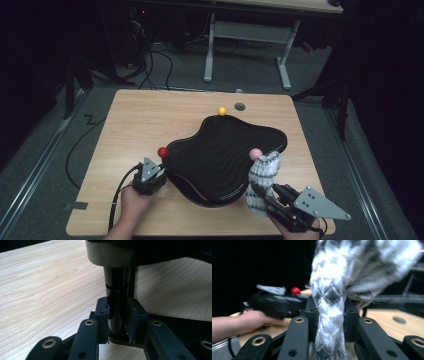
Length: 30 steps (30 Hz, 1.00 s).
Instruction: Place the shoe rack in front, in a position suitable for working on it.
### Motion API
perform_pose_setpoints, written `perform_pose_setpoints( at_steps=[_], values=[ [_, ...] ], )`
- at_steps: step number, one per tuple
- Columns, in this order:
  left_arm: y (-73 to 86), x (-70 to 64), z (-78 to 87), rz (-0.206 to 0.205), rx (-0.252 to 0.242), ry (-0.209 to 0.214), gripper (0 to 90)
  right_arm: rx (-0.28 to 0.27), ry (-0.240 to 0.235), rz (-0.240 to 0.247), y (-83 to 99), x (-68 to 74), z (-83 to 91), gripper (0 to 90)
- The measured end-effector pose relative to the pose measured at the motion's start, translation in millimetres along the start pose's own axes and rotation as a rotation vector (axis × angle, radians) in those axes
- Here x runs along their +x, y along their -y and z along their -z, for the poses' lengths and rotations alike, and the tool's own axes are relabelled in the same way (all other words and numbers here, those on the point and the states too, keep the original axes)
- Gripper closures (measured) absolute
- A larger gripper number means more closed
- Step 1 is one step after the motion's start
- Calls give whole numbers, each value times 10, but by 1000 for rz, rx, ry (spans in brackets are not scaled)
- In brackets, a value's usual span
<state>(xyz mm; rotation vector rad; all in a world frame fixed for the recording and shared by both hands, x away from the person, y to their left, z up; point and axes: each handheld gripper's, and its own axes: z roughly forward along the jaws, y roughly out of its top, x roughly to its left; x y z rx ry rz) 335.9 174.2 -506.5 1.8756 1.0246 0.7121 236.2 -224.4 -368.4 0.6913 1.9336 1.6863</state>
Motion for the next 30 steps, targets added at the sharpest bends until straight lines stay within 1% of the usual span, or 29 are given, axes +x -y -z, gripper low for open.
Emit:
perform_pose_setpoints(
  at_steps=[2,4,5,7,8,10,12,13,14,16,18,19,20,24,28,30],
  values=[
    [-4,0,-8,3,0,-1,729,-34,-39,22,-74,98,49,732],
    [-5,-2,-13,3,-1,-2,729,-53,-76,39,-133,220,70,734],
    [-7,-3,-16,4,-1,-3,729,-54,-92,50,-146,282,57,734],
    [-9,-5,-19,4,0,-4,729,-30,-117,66,-139,400,-8,735],
    [-9,-3,-19,3,0,-4,729,-19,-120,78,-128,444,-42,736],
    [-8,-2,-19,6,-1,-3,730,-13,-93,104,-117,488,-75,739],
    [-8,-3,-19,6,-1,-3,730,-14,-73,91,-134,451,-67,738],
    [-8,-2,-19,6,-1,-2,730,-12,-54,76,-138,416,-51,739],
    [-8,-2,-19,6,-1,-2,730,-12,-41,53,-137,352,-39,740],
    [-8,-3,-19,6,0,-3,730,-11,-19,26,-117,246,-32,741],
    [-7,-3,-18,6,0,-4,730,-2,-14,-20,-90,115,-33,742],
    [-7,-5,-17,7,0,-4,730,9,-4,-30,-76,46,-41,742],
    [-6,-6,-16,7,0,-5,730,16,7,-35,-64,10,-49,743],
    [-2,-12,-12,9,0,-8,730,57,41,-80,29,-163,-126,745],
    [2,-14,-9,8,-1,-7,730,80,69,-114,115,-284,-186,743],
    [3,-14,-7,7,-2,-6,730,82,74,-118,129,-307,-193,744]
  ],
)
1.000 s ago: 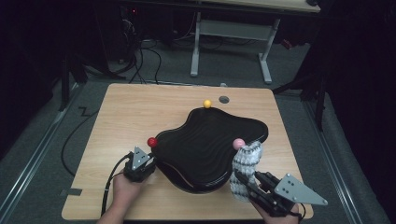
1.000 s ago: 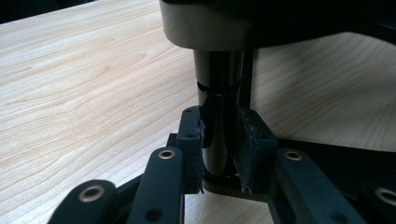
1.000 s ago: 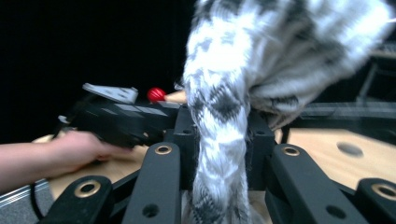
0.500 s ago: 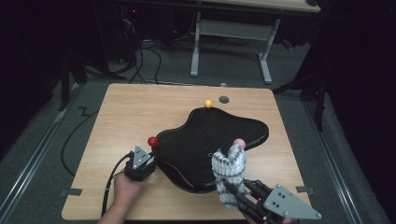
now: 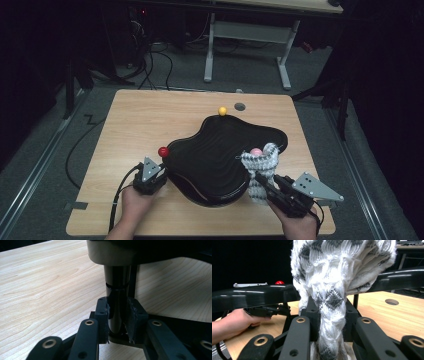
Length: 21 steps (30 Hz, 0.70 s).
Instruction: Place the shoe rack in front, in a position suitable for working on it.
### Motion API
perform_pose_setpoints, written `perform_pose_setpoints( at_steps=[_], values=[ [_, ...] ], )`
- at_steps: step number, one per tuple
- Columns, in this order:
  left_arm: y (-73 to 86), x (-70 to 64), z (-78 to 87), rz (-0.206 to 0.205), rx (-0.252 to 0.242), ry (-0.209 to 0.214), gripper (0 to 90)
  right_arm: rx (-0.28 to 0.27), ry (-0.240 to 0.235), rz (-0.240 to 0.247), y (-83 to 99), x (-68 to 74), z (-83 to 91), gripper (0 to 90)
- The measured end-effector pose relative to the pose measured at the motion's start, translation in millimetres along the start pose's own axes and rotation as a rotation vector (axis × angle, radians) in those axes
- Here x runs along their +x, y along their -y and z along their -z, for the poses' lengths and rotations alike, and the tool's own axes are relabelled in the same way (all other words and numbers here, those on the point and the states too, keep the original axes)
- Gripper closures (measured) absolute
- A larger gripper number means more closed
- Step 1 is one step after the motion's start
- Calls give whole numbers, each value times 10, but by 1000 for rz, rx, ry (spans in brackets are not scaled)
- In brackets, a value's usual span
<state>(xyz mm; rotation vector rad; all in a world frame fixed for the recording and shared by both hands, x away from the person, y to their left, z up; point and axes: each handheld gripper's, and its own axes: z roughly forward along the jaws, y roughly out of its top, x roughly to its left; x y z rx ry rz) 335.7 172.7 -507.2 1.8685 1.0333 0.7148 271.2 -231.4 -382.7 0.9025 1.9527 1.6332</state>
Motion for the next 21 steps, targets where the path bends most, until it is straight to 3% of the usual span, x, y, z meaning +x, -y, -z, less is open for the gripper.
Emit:
perform_pose_setpoints(
  at_steps=[3,7,12,18,21],
  values=[
    [1,3,-1,-1,0,2,730,5,1,7,-15,29,15,745],
    [-1,6,-4,-2,0,2,730,-10,-47,25,-70,137,88,745],
    [-5,10,-12,1,0,-1,730,-47,-101,104,-162,400,209,748],
    [-5,40,-17,18,2,-14,731,-57,-162,164,-180,700,201,747],
    [-5,49,-17,22,4,-18,732,-66,-165,206,-177,830,190,747]
  ],
)
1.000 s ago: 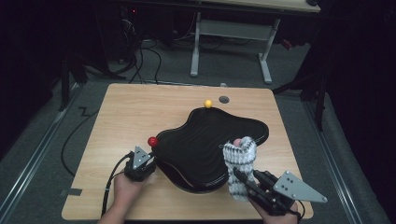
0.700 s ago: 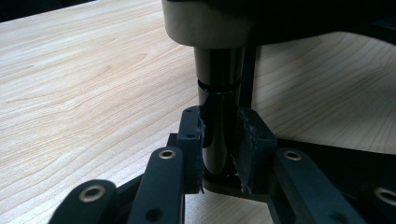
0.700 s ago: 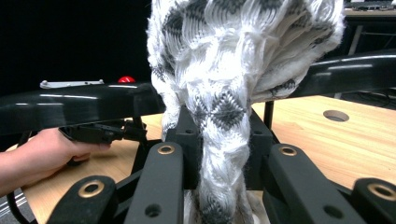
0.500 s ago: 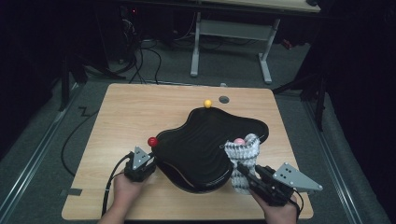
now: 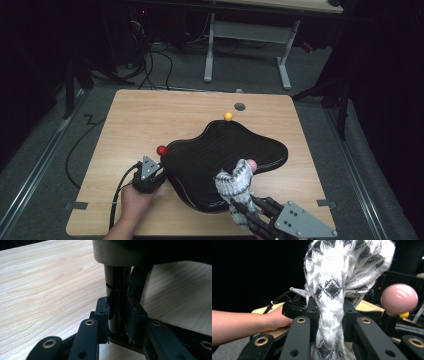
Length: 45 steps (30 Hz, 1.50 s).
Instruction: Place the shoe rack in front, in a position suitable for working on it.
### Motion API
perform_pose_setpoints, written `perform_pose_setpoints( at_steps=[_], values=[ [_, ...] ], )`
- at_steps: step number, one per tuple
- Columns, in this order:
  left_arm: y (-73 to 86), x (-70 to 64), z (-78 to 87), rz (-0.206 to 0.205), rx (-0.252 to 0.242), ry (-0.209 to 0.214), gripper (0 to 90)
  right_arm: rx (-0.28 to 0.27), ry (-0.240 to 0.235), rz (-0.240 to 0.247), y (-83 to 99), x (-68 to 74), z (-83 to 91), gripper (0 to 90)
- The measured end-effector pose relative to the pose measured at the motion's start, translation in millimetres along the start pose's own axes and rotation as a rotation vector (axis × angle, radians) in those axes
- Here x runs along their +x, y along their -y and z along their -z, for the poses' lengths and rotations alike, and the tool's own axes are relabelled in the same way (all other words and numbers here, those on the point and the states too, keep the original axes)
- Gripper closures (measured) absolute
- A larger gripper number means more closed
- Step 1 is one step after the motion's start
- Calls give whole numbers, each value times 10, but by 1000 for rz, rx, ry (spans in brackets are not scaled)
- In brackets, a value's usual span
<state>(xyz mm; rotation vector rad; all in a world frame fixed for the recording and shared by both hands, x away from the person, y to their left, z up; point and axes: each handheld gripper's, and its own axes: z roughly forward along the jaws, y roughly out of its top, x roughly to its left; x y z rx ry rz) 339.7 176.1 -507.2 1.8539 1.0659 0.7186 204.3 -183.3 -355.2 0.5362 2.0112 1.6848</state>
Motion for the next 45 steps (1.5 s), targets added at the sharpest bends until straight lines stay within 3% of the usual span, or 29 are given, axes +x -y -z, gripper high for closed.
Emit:
perform_pose_setpoints(
  at_steps=[4,7,9,12,14,15,17,19,25,28,32,38,39,41,45],
  values=[
    [0,1,2,1,1,-1,733,-2,29,35,1,63,-27,750],
    [0,-3,8,-1,4,-1,733,-2,70,-9,23,-35,-12,755],
    [1,-7,11,1,4,6,733,28,142,-39,72,-167,-16,756],
    [-2,-42,8,-6,-1,36,735,30,196,-109,210,-450,-25,753],
    [-17,-112,-7,-33,1,57,734,40,296,-129,241,-633,-5,757],
    [-27,-151,-16,-46,3,61,731,41,322,-166,260,-731,16,758],
    [-39,-204,-34,-57,2,72,729,34,343,-218,306,-881,65,759],
    [-45,-220,-43,-60,3,71,728,32,348,-224,323,-918,114,759],
    [-45,-213,-45,-54,4,76,729,-15,325,-178,174,-762,267,758],
    [-45,-212,-47,-54,4,76,729,-38,286,-156,93,-664,302,758],
    [-42,-205,-53,-50,2,79,730,-20,201,-171,86,-594,253,758],
    [-44,-202,-58,-45,2,74,731,-9,126,-104,45,-367,178,759],
    [-44,-202,-58,-45,2,73,731,1,84,-77,27,-264,135,760],
    [-44,-202,-57,-44,2,74,731,20,55,-42,35,-164,67,760],
    [-43,-199,-57,-44,2,76,731,22,68,-24,37,-115,26,758]
  ],
)
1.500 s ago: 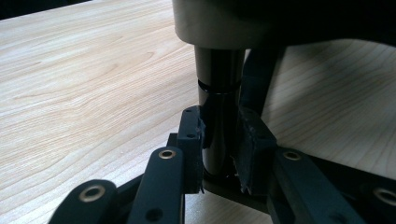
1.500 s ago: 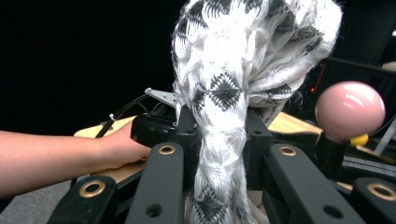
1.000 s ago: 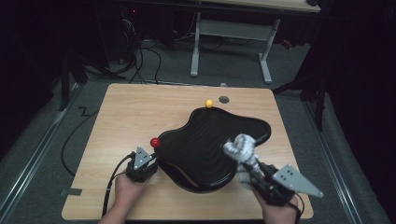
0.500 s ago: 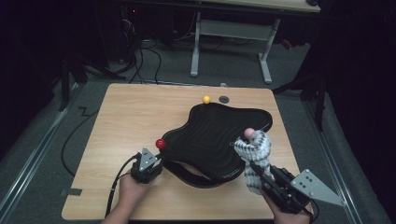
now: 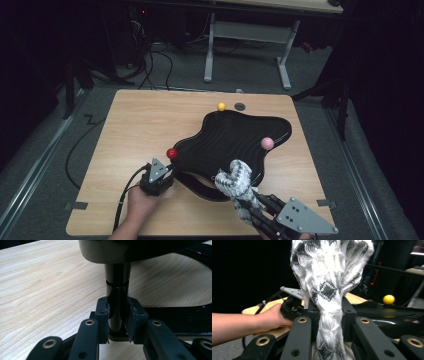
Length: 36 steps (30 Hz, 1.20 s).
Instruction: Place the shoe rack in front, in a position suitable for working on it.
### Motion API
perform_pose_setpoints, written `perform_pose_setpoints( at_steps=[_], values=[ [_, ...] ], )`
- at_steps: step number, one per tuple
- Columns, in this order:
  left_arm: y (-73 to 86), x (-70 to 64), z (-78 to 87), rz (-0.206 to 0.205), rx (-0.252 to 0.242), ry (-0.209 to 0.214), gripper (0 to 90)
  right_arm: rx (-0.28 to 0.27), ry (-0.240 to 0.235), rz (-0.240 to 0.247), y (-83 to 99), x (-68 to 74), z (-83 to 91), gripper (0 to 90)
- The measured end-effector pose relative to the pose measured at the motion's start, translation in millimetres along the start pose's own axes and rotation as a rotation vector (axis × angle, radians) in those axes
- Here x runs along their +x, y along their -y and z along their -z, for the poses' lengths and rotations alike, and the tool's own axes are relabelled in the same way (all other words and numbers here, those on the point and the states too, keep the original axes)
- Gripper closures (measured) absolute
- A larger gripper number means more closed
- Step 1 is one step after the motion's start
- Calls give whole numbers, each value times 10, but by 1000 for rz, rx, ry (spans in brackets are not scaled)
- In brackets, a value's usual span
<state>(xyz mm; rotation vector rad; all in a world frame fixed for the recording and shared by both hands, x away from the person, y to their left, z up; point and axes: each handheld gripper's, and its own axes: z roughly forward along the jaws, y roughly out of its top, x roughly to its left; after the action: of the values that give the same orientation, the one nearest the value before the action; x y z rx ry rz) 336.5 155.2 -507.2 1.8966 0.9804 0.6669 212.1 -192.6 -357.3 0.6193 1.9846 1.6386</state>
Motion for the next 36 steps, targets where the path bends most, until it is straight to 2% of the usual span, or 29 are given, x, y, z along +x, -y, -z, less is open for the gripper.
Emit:
perform_pose_setpoints(
  at_steps=[4,5,6,9,15,19,22,25,28,30,33,36],
  values=[
    [0,-3,-1,-3,-1,3,731,-27,103,-43,9,-206,108,755],
    [0,-5,0,-4,-1,3,731,-25,142,-42,17,-252,136,755],
    [0,-6,-1,-3,-1,2,731,-22,160,-38,20,-282,158,755],
    [-2,-7,0,-2,0,1,731,-21,142,-19,22,-245,155,755],
    [-3,-11,1,-5,1,-2,731,-15,78,64,45,52,-10,754],
    [-3,-11,3,-7,2,0,731,17,34,92,88,177,-114,755],
    [-4,-26,5,-18,1,7,730,50,16,97,130,193,-173,755],
    [-7,-44,3,-26,1,16,729,59,29,89,156,143,-178,756],
    [-15,-86,12,-39,7,36,730,57,75,70,167,28,-141,757],
    [-14,-139,39,-55,15,61,733,50,128,42,183,-94,-101,755],
    [0,-277,103,-110,24,103,733,37,220,8,207,-313,-11,752],
    [26,-455,173,-172,24,163,734,30,290,-35,250,-521,69,751]
  ],
)
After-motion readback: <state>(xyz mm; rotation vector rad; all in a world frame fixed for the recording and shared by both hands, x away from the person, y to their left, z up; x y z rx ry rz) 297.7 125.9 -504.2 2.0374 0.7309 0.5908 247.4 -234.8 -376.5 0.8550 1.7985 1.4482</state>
